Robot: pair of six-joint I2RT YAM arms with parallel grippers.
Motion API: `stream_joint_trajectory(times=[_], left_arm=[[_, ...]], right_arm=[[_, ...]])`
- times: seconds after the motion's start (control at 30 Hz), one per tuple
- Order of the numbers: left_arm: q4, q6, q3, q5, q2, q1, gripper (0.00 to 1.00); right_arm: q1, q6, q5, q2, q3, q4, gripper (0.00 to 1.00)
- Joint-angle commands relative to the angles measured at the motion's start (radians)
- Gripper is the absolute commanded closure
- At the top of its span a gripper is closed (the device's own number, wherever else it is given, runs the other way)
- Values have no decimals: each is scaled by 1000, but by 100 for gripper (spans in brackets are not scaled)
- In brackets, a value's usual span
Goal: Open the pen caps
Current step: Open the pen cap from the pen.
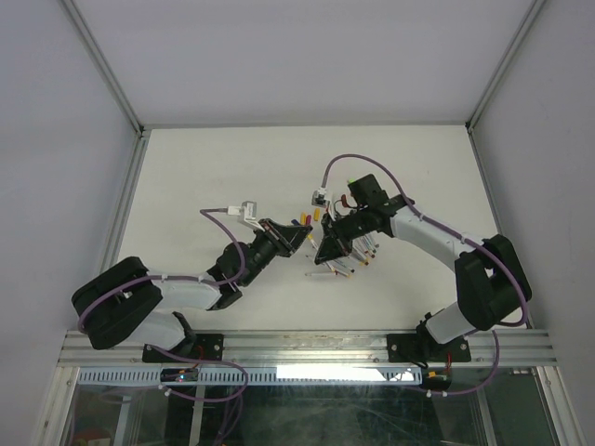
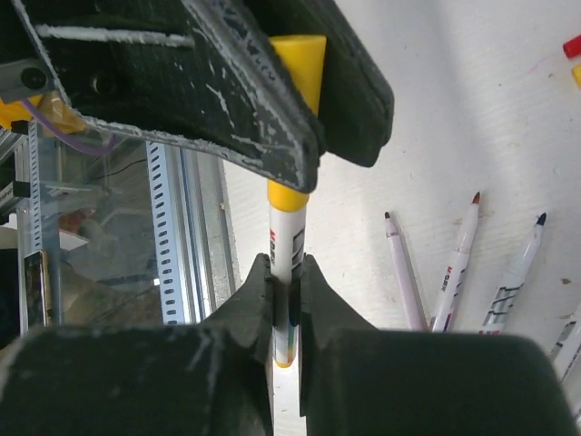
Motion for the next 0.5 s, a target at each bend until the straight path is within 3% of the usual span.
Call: stream_joint_trajectory(times=[0.0,0.1,0.17,0.3,0.47], left_arm=[[28,36,-27,-196,-119,3,100],[-15,48,-45,-364,-209,50,100],[-32,36,-39,-402,-253,131,100],[-143,31,18,-422,-333,256,100],[-334,62,35,-373,-464,294,100]], right_arm=[[22,-15,14,15,34,-20,100],[53,-22,29,47,48,-45,100],[78,-28,42,80,61,-67,100],[98,-43,59,134,87,-107,100],[110,-59,154,110,81,-109,100]])
